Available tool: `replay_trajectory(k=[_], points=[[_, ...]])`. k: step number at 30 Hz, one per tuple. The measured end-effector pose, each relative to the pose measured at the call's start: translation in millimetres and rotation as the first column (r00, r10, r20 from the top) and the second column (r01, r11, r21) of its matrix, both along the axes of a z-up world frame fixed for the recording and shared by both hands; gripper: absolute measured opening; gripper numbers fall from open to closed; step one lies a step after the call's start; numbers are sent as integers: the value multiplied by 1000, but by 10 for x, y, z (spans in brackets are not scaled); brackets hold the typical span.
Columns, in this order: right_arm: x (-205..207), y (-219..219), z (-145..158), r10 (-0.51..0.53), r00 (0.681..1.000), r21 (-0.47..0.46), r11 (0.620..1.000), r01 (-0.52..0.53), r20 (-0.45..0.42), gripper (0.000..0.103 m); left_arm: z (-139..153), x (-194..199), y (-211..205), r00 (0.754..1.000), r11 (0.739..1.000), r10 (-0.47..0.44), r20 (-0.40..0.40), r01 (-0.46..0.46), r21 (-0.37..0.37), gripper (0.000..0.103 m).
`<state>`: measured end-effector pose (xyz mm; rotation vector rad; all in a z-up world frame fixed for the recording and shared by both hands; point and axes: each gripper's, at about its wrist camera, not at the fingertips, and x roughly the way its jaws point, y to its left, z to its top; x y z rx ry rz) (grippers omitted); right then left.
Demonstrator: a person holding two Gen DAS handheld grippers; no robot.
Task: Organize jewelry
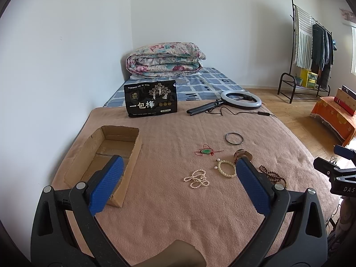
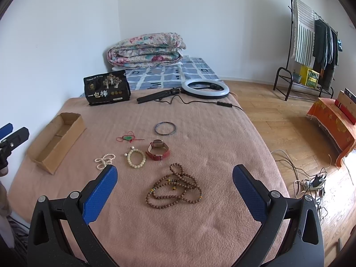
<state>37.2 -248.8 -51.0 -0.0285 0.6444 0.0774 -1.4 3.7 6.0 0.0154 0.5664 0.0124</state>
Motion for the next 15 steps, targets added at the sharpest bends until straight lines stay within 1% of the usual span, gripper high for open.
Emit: replay_trajectory(k=[15], points=[[2,8,-26,1,1000,3,1000,-1,-8,102,-9,-2,-6,1000,1000,0,0,0,-2,102]])
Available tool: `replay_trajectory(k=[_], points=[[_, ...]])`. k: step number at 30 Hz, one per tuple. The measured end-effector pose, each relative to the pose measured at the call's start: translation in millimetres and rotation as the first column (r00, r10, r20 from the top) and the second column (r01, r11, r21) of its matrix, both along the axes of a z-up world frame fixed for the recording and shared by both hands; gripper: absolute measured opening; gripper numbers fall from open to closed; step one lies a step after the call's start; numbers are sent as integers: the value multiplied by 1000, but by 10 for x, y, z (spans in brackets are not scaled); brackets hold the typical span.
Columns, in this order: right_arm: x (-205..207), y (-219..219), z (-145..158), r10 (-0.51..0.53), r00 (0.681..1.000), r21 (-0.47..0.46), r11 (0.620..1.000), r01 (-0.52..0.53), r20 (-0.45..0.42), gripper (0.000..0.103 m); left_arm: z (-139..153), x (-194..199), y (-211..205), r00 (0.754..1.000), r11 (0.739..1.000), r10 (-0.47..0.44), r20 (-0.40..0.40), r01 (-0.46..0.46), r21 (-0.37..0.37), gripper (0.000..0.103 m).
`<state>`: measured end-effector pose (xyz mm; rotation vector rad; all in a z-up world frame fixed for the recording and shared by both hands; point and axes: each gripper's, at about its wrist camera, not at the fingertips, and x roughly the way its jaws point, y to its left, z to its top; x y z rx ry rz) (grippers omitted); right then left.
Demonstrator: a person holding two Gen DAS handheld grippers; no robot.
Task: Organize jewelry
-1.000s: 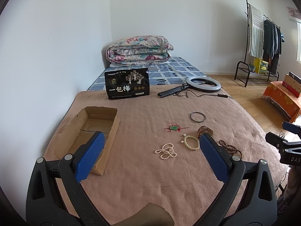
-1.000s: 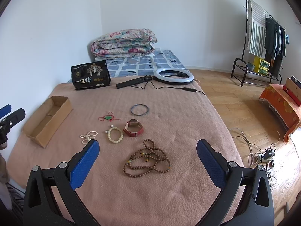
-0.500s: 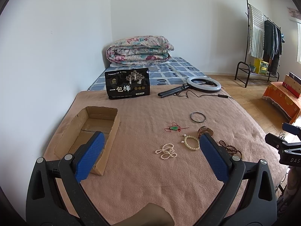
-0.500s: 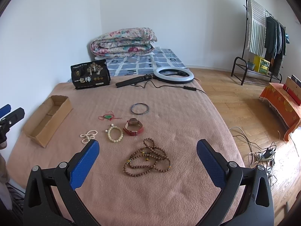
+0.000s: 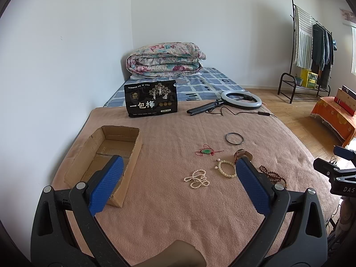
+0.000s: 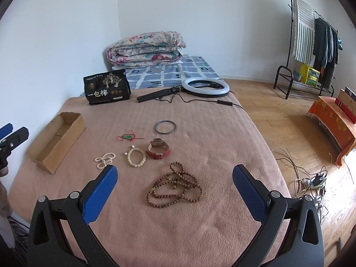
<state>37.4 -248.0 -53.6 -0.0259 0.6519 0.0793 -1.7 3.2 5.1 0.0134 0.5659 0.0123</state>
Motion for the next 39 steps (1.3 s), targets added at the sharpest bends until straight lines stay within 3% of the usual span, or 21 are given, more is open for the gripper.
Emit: replay_trajectory(k=[24,39], points=[[24,-9,-18,1,1000,16,1000,-1,-19,102,-23,3,2,1000,1000,2,-2,-2,1,102],[135,-145,-42,-26,999,17,1000,26,-37,102,-233,158,129,997,1000,20,-78,-18,20,102]])
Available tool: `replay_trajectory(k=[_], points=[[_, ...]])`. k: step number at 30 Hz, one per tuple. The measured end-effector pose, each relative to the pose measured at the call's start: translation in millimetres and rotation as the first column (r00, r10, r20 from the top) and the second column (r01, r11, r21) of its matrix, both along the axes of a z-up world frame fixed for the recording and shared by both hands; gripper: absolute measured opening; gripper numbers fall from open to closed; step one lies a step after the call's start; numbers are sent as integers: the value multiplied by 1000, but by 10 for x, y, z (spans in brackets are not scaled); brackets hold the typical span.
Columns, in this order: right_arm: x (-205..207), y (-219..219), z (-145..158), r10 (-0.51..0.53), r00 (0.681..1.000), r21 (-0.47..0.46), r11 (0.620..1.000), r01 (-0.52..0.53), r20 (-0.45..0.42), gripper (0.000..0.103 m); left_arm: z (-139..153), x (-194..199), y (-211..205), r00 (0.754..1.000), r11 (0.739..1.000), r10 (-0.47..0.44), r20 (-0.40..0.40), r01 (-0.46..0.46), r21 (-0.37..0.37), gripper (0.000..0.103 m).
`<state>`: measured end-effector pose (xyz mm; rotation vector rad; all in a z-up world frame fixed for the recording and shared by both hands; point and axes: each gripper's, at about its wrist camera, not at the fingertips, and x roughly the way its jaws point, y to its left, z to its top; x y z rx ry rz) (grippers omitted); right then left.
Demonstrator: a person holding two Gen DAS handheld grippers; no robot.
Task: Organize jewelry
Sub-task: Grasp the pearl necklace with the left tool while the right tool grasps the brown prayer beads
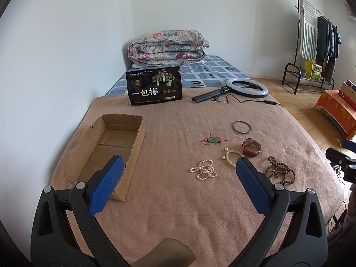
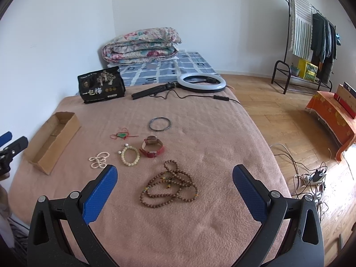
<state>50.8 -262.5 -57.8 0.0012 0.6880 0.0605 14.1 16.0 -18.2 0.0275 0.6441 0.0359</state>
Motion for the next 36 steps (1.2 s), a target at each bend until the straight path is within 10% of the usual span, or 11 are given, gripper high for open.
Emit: replay_trajectory(k=[11,22,36], points=[[216,-84,-73,21,999,-34,999,-22,-26,102,-129,108,107,995,999,-40,-93,37,-38,102],[591,-187,-325,117,981,-69,989,-129,-152,102,-602,522,23,948,983,-160,-277,128,-132,68],[863,-119,-845,349,871,-36,923,-384,-344,102,-1069,1038,-213,876,957,-283,-391,227,-183,61]])
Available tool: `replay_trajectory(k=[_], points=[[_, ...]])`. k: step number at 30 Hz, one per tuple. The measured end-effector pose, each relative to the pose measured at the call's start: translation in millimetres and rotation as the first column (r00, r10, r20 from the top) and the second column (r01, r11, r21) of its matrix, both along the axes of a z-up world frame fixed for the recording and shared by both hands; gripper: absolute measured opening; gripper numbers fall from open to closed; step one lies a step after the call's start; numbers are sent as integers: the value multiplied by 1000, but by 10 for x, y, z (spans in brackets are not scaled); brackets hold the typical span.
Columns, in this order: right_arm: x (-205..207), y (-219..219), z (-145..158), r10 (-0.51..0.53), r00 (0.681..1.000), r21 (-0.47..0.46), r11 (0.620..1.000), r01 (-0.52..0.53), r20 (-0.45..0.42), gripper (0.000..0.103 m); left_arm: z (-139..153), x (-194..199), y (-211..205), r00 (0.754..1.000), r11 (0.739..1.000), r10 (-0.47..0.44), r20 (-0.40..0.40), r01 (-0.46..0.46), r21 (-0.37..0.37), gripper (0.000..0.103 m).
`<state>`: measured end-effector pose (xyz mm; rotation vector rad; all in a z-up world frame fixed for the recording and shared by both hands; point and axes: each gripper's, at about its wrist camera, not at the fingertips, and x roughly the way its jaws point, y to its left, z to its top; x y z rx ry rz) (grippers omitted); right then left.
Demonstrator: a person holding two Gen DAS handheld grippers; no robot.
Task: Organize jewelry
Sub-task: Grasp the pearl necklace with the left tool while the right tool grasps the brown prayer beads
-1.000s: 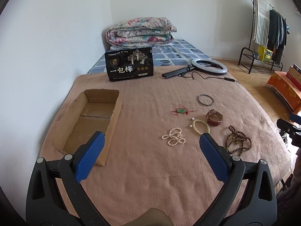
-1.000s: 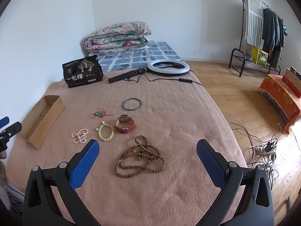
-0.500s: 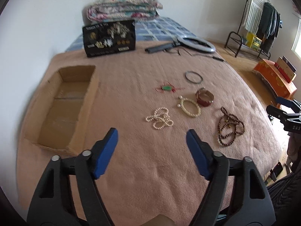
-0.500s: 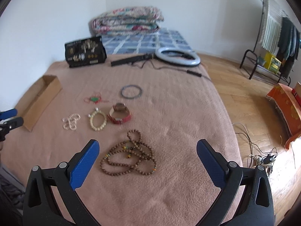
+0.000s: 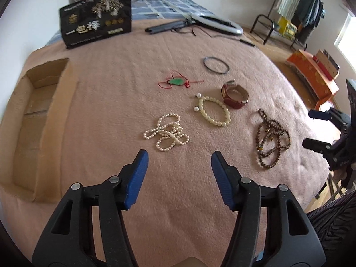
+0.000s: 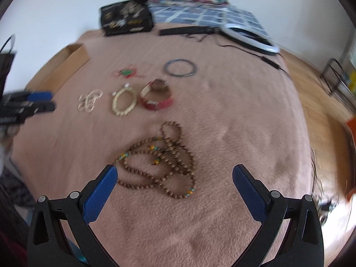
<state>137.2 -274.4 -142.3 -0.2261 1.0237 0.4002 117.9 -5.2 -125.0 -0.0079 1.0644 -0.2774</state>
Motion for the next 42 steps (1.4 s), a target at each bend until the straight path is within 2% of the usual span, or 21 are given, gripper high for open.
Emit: replay_trajectory(k=[5,9,13,15,16,20,24,26,27,29,34,37,40,42], points=[[-10,137,-177,124,992,-86,988,-125,-14,102,-175,182,-133,998,997,-54,-20,55,47,61],[-14,208,-355,197,980,-185,962,-198,-23,102,-328,352,-173,996,993,-81,-43,84,80,58],[6,194,-460,215,976,-205,954,-220,-44,102,-477,497,-179,993,989,-97,-69,104,105,57],[37,191,-507,217,975,-219,950,-222,-44,102,-540,560,-174,992,989,-94,-85,103,105,51],[52,196,-517,220,975,-220,950,-223,-42,102,-567,585,-173,992,990,-91,-93,100,104,47],[124,198,-552,218,975,-194,956,-221,-38,102,-618,679,-142,991,991,-90,-95,99,94,46],[239,203,-627,201,978,-169,964,-207,-53,102,-633,753,-111,992,995,-77,-102,83,63,38],[271,232,-678,203,977,-163,964,-212,-69,102,-642,781,-90,992,996,-68,-108,73,44,33],[287,240,-700,205,976,-156,964,-215,-76,102,-655,796,-81,991,997,-68,-119,72,31,27],[301,242,-711,205,976,-141,967,-214,-76,102,-666,809,-71,990,998,-64,-124,66,13,25],[409,277,-711,197,977,-117,972,-205,-78,101,-667,834,-92,989,998,-62,-132,61,-13,11],[451,302,-711,203,976,-99,973,-210,-78,88,-668,845,-120,990,998,-60,-129,59,-13,10],[492,296,-682,197,977,-76,976,-203,-81,67,-666,832,-128,991,998,-59,-124,57,-13,10],[532,310,-656,191,978,-55,979,-196,-86,41,-667,828,-124,991,998,-57,-123,55,-17,10]])
